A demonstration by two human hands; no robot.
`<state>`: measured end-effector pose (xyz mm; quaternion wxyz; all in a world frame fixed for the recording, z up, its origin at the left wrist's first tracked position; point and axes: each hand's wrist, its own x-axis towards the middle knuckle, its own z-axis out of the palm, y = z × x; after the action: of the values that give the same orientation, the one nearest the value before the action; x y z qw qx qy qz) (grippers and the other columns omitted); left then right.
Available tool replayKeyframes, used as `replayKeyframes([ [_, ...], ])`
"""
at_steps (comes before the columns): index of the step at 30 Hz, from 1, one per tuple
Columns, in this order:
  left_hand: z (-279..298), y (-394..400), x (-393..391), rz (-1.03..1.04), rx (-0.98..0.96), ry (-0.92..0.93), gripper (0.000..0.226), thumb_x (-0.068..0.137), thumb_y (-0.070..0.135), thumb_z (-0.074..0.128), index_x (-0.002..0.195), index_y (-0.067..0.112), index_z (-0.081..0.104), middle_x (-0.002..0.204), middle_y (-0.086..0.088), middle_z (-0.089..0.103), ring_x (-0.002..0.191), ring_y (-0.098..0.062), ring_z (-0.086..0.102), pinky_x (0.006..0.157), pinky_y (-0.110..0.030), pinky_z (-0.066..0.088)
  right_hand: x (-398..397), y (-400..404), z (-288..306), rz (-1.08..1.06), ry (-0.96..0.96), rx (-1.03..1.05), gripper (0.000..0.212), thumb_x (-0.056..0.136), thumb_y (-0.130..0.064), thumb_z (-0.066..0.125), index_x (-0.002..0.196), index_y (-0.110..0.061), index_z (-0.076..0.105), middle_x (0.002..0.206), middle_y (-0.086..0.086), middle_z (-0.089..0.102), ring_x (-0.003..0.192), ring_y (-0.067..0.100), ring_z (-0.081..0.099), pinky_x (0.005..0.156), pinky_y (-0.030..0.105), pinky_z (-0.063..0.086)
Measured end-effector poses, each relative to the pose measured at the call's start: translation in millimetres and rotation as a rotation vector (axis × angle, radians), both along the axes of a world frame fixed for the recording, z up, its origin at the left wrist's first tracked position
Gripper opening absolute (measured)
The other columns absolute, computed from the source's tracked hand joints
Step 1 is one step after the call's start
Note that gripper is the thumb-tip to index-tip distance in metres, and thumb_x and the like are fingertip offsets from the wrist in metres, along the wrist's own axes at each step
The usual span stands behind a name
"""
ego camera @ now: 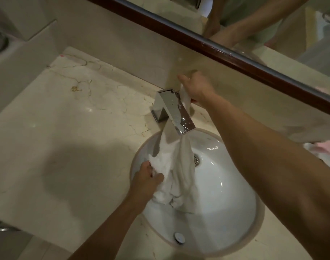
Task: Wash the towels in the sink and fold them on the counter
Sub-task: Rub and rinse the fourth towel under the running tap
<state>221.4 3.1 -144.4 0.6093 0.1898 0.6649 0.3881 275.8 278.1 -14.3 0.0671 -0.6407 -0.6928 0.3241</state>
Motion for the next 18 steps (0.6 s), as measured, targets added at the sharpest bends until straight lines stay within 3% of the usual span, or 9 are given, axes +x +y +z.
replayKeyframes([
  [2,-1,4,1,0.164,-0.101,-0.398,0.063,0.074,0.048,0.066,0.122,0.008,0.066,0.114,-0.012,0.071,0.111,-0.034,0.065,0.099,-0.047,0.050,2,2,-5,-0.029,-0.013,0.021,0.047,0.102,-0.052,0.044,0.078,-0.013,0.054,0.081,0.006,0.063,0.081,0.027,0.067,0.087,0.047,0.057],
  [4,-1,9,0,0.289,-0.183,-0.637,0.066,0.089,0.061,0.055,0.124,0.006,0.067,0.123,-0.016,0.067,0.122,-0.035,0.060,0.112,-0.048,0.040,5,3,-9,-0.069,0.003,0.011,0.048,0.102,-0.054,0.043,0.075,-0.015,0.053,0.085,0.007,0.064,0.085,0.029,0.067,0.089,0.048,0.056],
  [7,5,15,4,0.294,-0.201,-0.573,0.049,0.097,0.051,0.054,0.119,0.010,0.069,0.116,-0.014,0.072,0.113,-0.030,0.066,0.109,-0.045,0.044,10,6,-16,-0.102,0.061,-0.017,0.046,0.099,-0.056,0.045,0.075,-0.018,0.055,0.097,0.011,0.070,0.090,0.031,0.068,0.088,0.048,0.057],
  [9,7,16,7,0.197,-0.166,-0.371,0.036,0.093,0.041,0.063,0.116,0.013,0.070,0.107,-0.009,0.075,0.105,-0.027,0.069,0.104,-0.047,0.049,20,6,-20,-0.126,0.196,-0.070,0.048,0.094,-0.055,0.053,0.074,-0.013,0.061,0.089,0.013,0.072,0.083,0.030,0.070,0.079,0.045,0.060],
  [11,6,15,3,0.073,-0.063,-0.081,0.029,0.084,0.041,0.067,0.106,0.023,0.074,0.098,-0.004,0.076,0.097,-0.026,0.071,0.095,-0.049,0.054,45,-10,-21,-0.121,0.318,-0.144,0.042,0.095,-0.045,0.061,0.070,-0.011,0.060,0.069,0.008,0.065,0.061,0.017,0.065,0.061,0.028,0.055],
  [13,2,13,-4,-0.089,0.071,0.376,0.026,0.075,0.044,0.067,0.092,0.024,0.075,0.090,-0.008,0.073,0.090,-0.031,0.069,0.082,-0.046,0.058,79,-34,-31,-0.057,0.297,-0.166,0.032,0.097,-0.030,0.062,0.072,-0.012,0.054,0.061,0.006,0.053,0.048,0.013,0.051,0.054,0.024,0.044],
  [15,8,11,-6,-0.310,0.141,0.950,0.022,0.079,0.037,0.067,0.095,0.025,0.075,0.092,-0.010,0.068,0.089,-0.031,0.063,0.075,-0.035,0.051,117,-67,-47,-0.058,0.261,-0.168,0.012,0.098,-0.018,0.062,0.090,-0.012,0.053,0.071,0.006,0.053,0.053,0.015,0.050,0.055,0.031,0.043],
  [16,17,12,-6,-0.379,0.183,1.103,0.021,0.085,0.033,0.064,0.102,0.026,0.074,0.093,-0.009,0.068,0.088,-0.028,0.062,0.071,-0.031,0.046,134,-88,-56,-0.112,0.285,-0.214,0.013,0.097,-0.013,0.062,0.106,-0.014,0.052,0.081,0.006,0.054,0.060,0.016,0.053,0.057,0.032,0.046],
  [18,26,16,-3,-0.388,0.206,1.055,0.021,0.094,0.032,0.056,0.109,0.026,0.069,0.092,-0.004,0.071,0.087,-0.026,0.064,0.072,-0.032,0.049,165,-133,-77,-0.334,0.422,-0.411,0.042,0.094,-0.006,0.065,0.127,-0.022,0.045,0.100,0.007,0.054,0.075,0.019,0.059,0.066,0.033,0.051],
])
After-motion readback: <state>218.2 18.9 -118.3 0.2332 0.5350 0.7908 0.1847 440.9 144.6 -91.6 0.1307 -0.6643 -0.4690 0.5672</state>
